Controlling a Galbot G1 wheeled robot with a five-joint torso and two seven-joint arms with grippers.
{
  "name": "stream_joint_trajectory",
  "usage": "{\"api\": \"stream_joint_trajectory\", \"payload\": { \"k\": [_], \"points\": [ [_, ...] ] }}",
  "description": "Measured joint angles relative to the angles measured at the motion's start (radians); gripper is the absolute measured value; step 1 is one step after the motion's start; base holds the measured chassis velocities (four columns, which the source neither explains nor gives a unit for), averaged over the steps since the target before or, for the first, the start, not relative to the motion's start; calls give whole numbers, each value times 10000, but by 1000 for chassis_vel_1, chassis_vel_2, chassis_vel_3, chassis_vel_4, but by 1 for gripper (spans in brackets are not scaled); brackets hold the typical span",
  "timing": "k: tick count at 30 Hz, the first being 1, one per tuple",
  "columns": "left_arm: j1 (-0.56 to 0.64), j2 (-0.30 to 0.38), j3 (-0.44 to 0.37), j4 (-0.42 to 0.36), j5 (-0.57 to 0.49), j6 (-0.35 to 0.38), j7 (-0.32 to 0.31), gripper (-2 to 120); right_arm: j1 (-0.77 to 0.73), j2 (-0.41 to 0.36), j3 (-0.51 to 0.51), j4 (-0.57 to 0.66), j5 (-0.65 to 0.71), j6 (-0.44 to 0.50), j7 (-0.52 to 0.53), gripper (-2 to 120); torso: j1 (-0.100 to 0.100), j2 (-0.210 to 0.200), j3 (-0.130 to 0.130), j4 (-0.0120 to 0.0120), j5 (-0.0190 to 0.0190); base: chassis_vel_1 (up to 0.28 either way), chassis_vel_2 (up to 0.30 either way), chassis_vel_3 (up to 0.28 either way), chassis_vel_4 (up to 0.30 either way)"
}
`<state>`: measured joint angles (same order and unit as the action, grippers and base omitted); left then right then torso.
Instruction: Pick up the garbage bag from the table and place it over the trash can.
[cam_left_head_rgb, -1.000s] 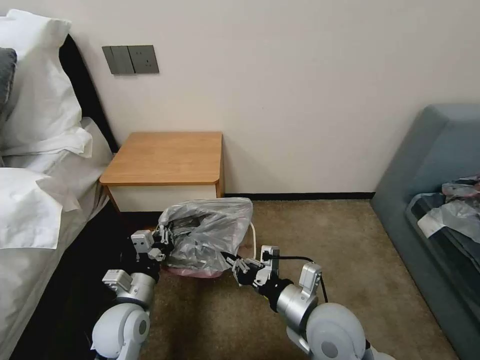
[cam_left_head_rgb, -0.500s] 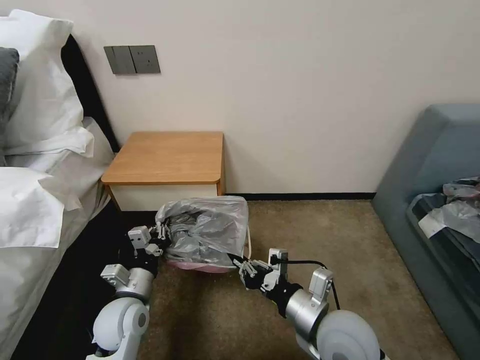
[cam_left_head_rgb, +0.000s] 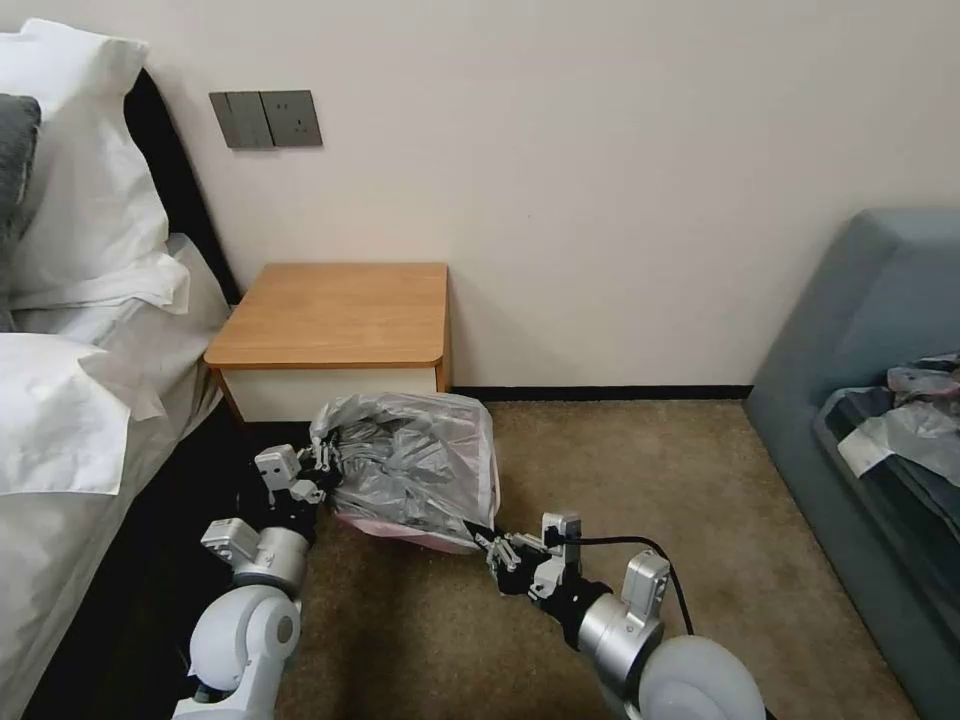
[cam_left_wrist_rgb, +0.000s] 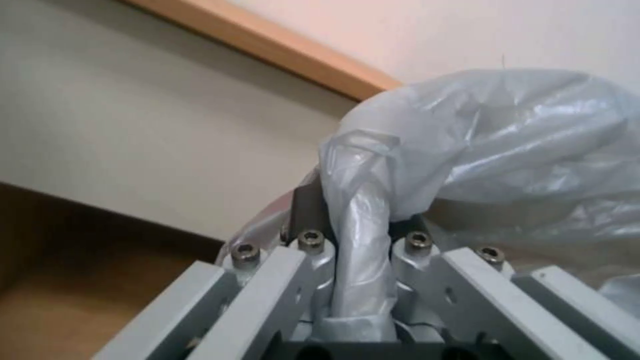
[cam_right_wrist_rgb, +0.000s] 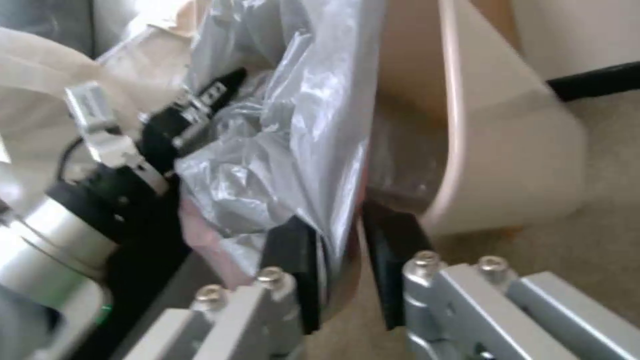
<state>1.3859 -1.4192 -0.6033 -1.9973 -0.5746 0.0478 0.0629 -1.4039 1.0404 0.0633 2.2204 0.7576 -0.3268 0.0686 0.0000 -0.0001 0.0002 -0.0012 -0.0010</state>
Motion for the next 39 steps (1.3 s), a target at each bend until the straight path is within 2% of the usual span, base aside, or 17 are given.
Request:
{"api": "stream_joint_trajectory", "payload": {
  "k": [2,3,5,10,12,14,16,18,21,23,24,27,29,31,33,35,39],
  "points": [
    [2,6,1,-16,-26,20,-6,3,4,-6,10,-20,-22,9,-12,22,0,0,0,0,1,0,0,0,0],
    [23,63,1,-67,-159,102,-35,3,14,-49,66,-118,-156,84,-99,30,0,0,0,3,11,0,0,0,0],
    [32,90,0,-80,-236,155,-72,3,18,-91,106,-177,-211,108,-128,34,0,0,-1,3,5,0,0,0,0],
    [21,118,-43,-81,-318,228,-173,3,-41,-163,127,-164,-98,117,-175,55,0,0,0,10,9,0,0,0,0],
    [12,117,-47,-77,-320,235,-185,3,-41,-142,123,-126,-7,116,-174,59,0,0,0,10,9,0,0,0,0],
    [2,118,-51,-64,-322,237,-189,3,-35,-114,116,-102,34,116,-177,58,0,0,0,12,9,0,0,0,0],
    [-19,135,-66,9,-323,237,-183,3,-20,-67,113,-62,8,119,-197,47,0,0,-1,15,13,0,0,0,0],
    [-24,166,-84,54,-323,236,-174,3,-25,-67,127,-18,-113,133,-235,47,0,0,-1,16,13,0,0,0,0],
    [-42,241,-122,129,-318,227,-162,3,-78,-138,215,111,-606,227,-481,54,0,0,-1,17,12,0,0,0,0],
    [-98,309,-162,173,-311,216,-163,3,-157,-275,328,213,-1126,369,-784,66,0,0,-1,14,11,0,0,0,0],
    [-98,309,-162,173,-311,216,-163,3,-157,-275,328,213,-1126,369,-784,66,0,0,-1,14,11,0,0,0,0],
    [-145,367,-172,184,-306,207,-164,3,-145,-353,489,303,-1408,579,-980,82,0,0,-1,12,11,0,0,0,0],
    [-145,368,-172,184,-305,195,-164,3,-117,-352,513,306,-1385,604,-985,84,0,0,-1,12,10,0,0,0,0],
    [-145,369,-169,185,-304,185,-157,3,-26,-339,556,301,-1238,678,-990,89,0,0,-1,11,9,0,0,0,0],
    [-90,369,-128,184,-301,96,-116,3,274,-317,582,247,-374,762,-955,97,0,0,-1,13,11,0,0,0,0],
    [-27,369,-94,184,-294,-23,-4,3,628,-320,550,291,807,669,-653,100,0,0,-1,13,11,0,0,0,0],
    [22,380,-76,179,-285,-89,76,3,886,-389,472,342,1388,523,-428,100,0,0,-1,14,10,0,0,0,0]
  ]
}}
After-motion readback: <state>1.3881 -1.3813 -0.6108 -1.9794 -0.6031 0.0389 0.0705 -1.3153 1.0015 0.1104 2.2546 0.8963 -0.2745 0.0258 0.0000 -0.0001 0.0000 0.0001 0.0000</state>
